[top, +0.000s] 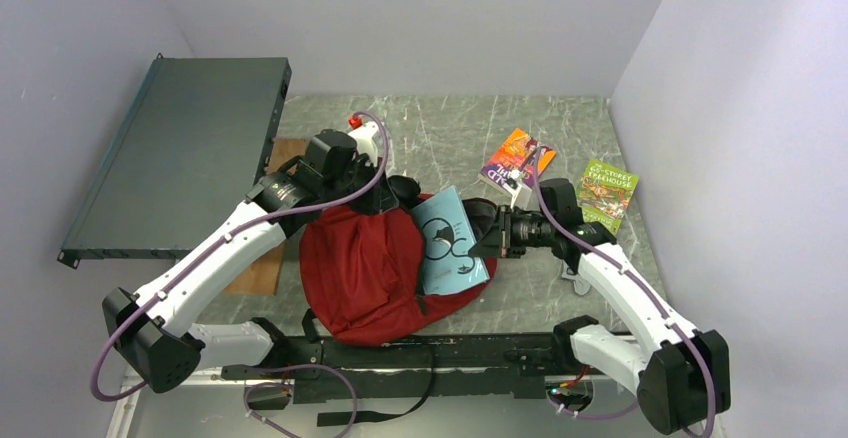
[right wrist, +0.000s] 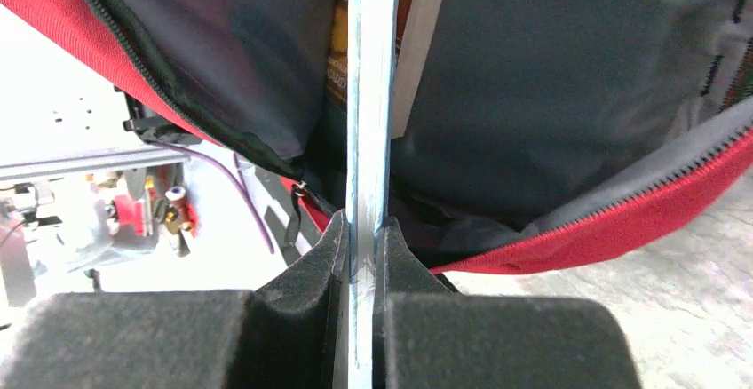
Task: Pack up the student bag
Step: Place the book in the student bag.
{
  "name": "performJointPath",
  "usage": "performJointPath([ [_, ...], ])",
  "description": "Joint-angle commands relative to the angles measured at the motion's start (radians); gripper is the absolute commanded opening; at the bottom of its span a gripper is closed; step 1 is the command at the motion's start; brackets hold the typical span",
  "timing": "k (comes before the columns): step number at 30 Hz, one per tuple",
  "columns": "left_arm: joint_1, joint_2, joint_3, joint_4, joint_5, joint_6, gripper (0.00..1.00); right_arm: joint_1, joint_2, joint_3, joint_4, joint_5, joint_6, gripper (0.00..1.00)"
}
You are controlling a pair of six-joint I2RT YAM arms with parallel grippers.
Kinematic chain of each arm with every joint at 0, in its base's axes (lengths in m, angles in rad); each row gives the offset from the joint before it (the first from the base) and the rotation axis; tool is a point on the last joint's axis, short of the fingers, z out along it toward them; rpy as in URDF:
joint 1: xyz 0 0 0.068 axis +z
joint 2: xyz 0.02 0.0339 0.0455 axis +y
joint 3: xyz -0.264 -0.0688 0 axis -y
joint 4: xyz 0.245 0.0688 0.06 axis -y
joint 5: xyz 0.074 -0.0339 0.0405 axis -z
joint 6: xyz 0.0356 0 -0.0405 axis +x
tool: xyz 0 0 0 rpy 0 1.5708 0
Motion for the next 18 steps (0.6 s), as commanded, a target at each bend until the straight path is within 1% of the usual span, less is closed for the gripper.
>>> performJointPath([
  [1,0.011,-0.036,0.053,0.128,0.078,0.015,0.00,0.014,0.019,0.034,0.184,-0.119,0.086,0.00],
  [4,0.010,-0.036,0.045,0.141,0.101,0.011,0.00,0.020,0.053,-0.002,0.363,-0.139,0.223,0.00],
  [6,0.009,-0.036,0.041,0.147,0.114,0.003,0.00,0.036,0.110,-0.018,0.504,-0.140,0.304,0.00],
  [12,0.009,-0.046,0.026,0.175,0.160,-0.026,0.00,0.163,0.276,-0.033,0.772,-0.041,0.478,0.00],
  [14,0.009,-0.050,0.023,0.178,0.160,-0.029,0.00,0.215,0.320,-0.042,0.829,0.013,0.512,0.00],
  [18,0.009,-0.057,0.012,0.185,0.161,-0.032,0.00,0.303,0.386,-0.061,0.888,0.118,0.532,0.00],
])
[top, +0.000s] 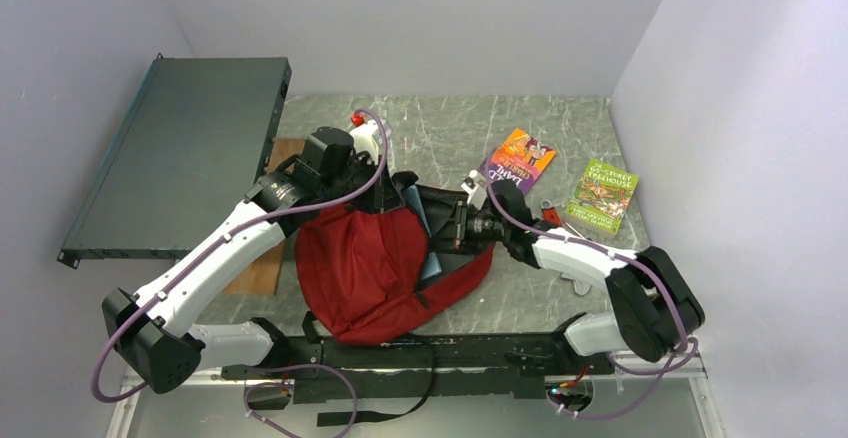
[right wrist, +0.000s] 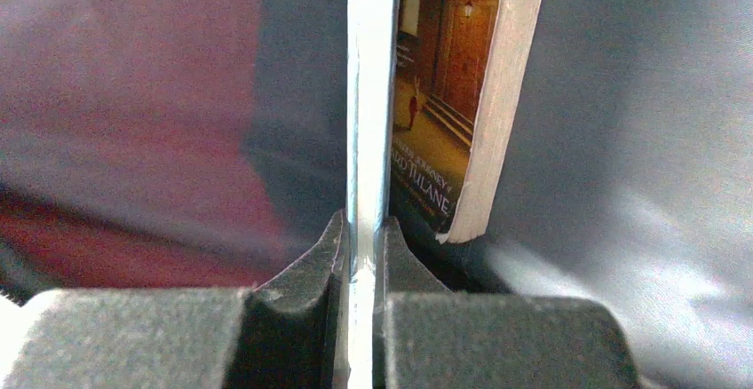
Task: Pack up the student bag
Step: Place the book in the student bag.
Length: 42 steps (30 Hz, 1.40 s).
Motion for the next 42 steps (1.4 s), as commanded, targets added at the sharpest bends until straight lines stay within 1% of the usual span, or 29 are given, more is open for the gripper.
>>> performJointPath([
  [1,0.002,-0.058,0.010,0.142,0.048,-0.024,0.00,0.085,0.042,-0.009,0.251,0.101,0.095,0.00],
  [3,0.001,-0.060,0.001,0.152,0.053,-0.028,0.00,0.109,0.067,-0.021,0.287,0.140,0.099,0.00],
  [5,0.001,-0.059,-0.007,0.160,0.058,-0.029,0.00,0.131,0.108,0.000,0.264,0.170,0.065,0.00],
  [6,0.001,-0.059,-0.009,0.161,0.058,-0.030,0.00,0.137,0.131,0.014,0.255,0.161,0.053,0.00],
  [8,0.002,-0.058,-0.009,0.157,0.059,-0.027,0.00,0.141,0.177,0.019,0.311,0.119,0.073,0.00],
  [10,0.001,-0.058,-0.010,0.155,0.059,-0.025,0.00,0.154,0.207,0.016,0.357,0.111,0.098,0.00],
  [14,0.002,-0.058,-0.008,0.154,0.060,-0.022,0.00,0.179,0.240,0.060,0.308,0.126,0.061,0.00],
  [15,0.001,-0.059,-0.005,0.149,0.057,-0.018,0.00,0.177,0.237,0.066,0.291,0.128,0.051,0.07],
  [16,0.001,-0.060,-0.003,0.144,0.053,-0.015,0.00,0.175,0.222,0.072,0.257,0.140,0.033,0.17],
  [18,0.001,-0.068,-0.004,0.133,0.040,-0.007,0.00,0.170,0.187,0.090,0.175,0.171,-0.022,0.29],
  [19,0.001,-0.073,-0.010,0.124,0.030,-0.001,0.00,0.168,0.171,0.104,0.122,0.178,-0.075,0.34],
  [21,0.001,-0.084,-0.021,0.111,0.015,0.010,0.00,0.152,0.147,0.154,-0.026,0.197,-0.176,0.39],
  [23,0.002,-0.094,-0.030,0.099,0.000,0.019,0.00,0.116,0.106,0.181,-0.183,0.232,-0.262,0.47],
  [24,0.001,-0.099,-0.037,0.094,-0.007,0.023,0.00,0.088,0.079,0.182,-0.227,0.231,-0.297,0.49],
  [28,0.002,-0.111,-0.061,0.084,-0.019,0.042,0.00,-0.045,-0.081,0.171,-0.345,0.198,-0.404,0.65],
  [30,0.001,-0.109,-0.067,0.083,-0.021,0.052,0.00,-0.081,-0.144,0.196,-0.421,0.224,-0.465,0.68],
  [31,0.002,-0.106,-0.068,0.083,-0.022,0.058,0.00,-0.093,-0.173,0.219,-0.454,0.264,-0.488,0.69],
  [33,0.002,-0.100,-0.071,0.085,-0.020,0.067,0.00,-0.119,-0.218,0.239,-0.497,0.357,-0.504,0.70],
  [35,0.002,-0.093,-0.074,0.092,-0.011,0.075,0.00,-0.162,-0.254,0.239,-0.505,0.433,-0.491,0.71],
  [36,0.002,-0.091,-0.076,0.095,-0.006,0.078,0.00,-0.191,-0.269,0.237,-0.507,0.468,-0.476,0.74],
  [39,0.001,-0.089,-0.089,0.110,0.018,0.076,0.00,-0.292,-0.297,0.220,-0.498,0.524,-0.397,0.90],
  [42,0.001,-0.096,-0.123,0.143,0.050,0.068,0.00,-0.390,-0.294,0.195,-0.449,0.481,-0.335,0.97],
])
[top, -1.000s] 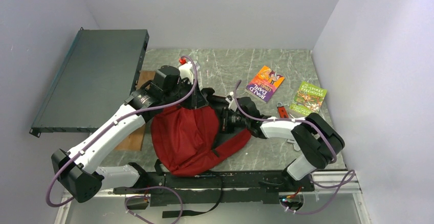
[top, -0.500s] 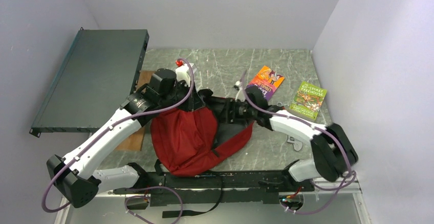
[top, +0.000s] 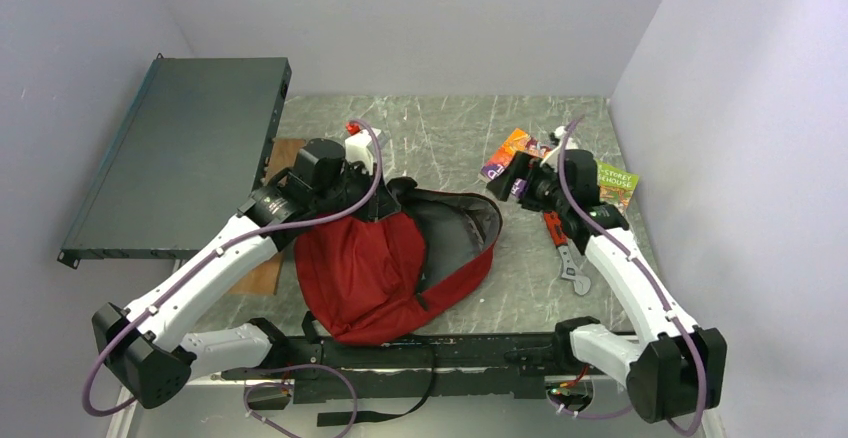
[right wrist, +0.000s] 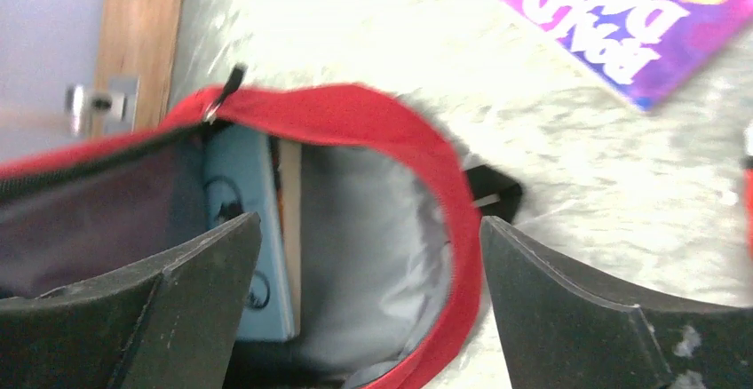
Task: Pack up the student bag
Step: Place the book in the student bag, then pick up the book from the center of the board.
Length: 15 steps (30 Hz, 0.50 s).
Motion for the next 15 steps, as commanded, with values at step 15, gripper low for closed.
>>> performJointPath([
  [15,0.000,0.083,-0.131,0.187,0.234,-0.019,0.00,-0.371,0.256,0.137,-0.117,0.439,0.058,1.00],
])
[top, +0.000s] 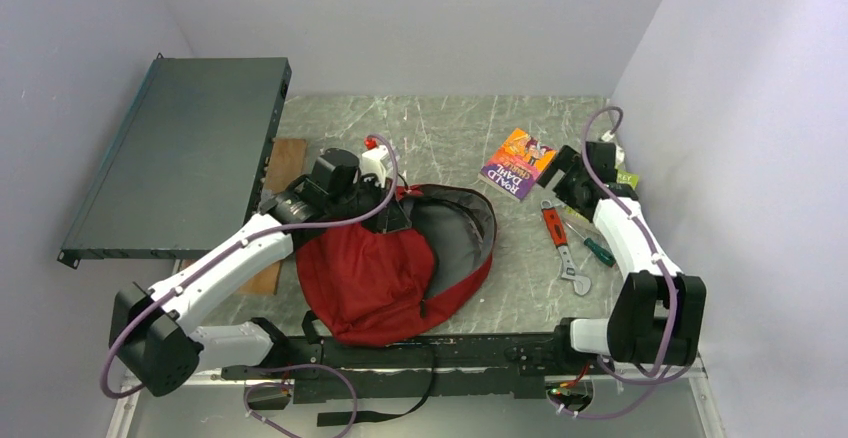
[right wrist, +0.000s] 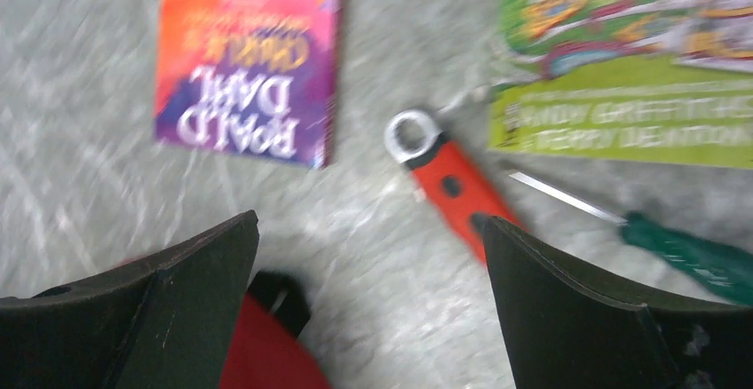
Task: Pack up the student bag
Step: Pick up the book from the center of the board.
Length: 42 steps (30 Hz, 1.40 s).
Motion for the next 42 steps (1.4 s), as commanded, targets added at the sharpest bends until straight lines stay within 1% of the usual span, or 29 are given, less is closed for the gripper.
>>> performJointPath([
  [1,0.000,0.043,0.004,0.045,0.111,-0.011,0.00,-0.104,0.038,0.079,-0.040,0.179,-0.007,1.00],
  [6,0.000,0.088,0.027,0.003,0.166,0.012,0.00,-0.297,0.068,0.064,-0.009,0.248,0.002,1.00],
  [10,0.000,0.125,0.044,-0.028,0.231,0.019,0.00,-0.443,0.085,0.015,0.066,0.173,0.021,0.99],
  [14,0.000,0.136,0.052,-0.036,0.261,0.024,0.00,-0.519,0.127,0.005,0.124,0.087,0.015,0.99],
  [16,0.000,0.134,0.053,-0.030,0.257,0.023,0.00,-0.549,0.152,-0.006,0.162,0.025,0.019,0.96],
  [18,0.000,0.135,0.052,-0.016,0.256,0.015,0.00,-0.581,0.181,-0.024,0.225,-0.091,0.024,0.88],
  [22,0.000,0.145,0.051,0.015,0.270,-0.005,0.00,-0.589,0.230,-0.055,0.329,-0.220,0.038,0.81],
  [23,0.000,0.148,0.054,0.019,0.274,-0.008,0.00,-0.587,0.241,-0.065,0.356,-0.239,0.040,0.78],
  [28,0.000,0.150,0.062,0.004,0.255,-0.003,0.00,-0.568,0.333,-0.079,0.448,-0.331,0.039,0.49],
  [30,0.000,0.148,0.060,-0.001,0.241,-0.002,0.00,-0.540,0.375,-0.058,0.453,-0.348,0.030,0.40],
  [32,0.000,0.150,0.055,0.004,0.240,-0.008,0.00,-0.510,0.414,-0.040,0.459,-0.349,0.022,0.29],
  [34,0.000,0.152,0.050,0.012,0.242,-0.016,0.00,-0.479,0.450,-0.014,0.456,-0.343,0.016,0.11],
  [36,0.000,0.153,0.045,0.013,0.238,-0.025,0.00,-0.452,0.477,0.021,0.433,-0.327,0.008,0.00],
  [40,0.000,0.146,0.048,0.011,0.230,-0.031,0.00,-0.420,0.456,0.066,0.402,-0.315,-0.003,0.00],
  [41,0.000,0.140,0.051,0.006,0.226,-0.027,0.01,-0.419,0.445,0.068,0.402,-0.330,0.005,0.00],
  [42,0.001,0.136,0.058,0.002,0.222,-0.017,0.04,-0.419,0.435,0.070,0.401,-0.353,0.017,0.00],
])
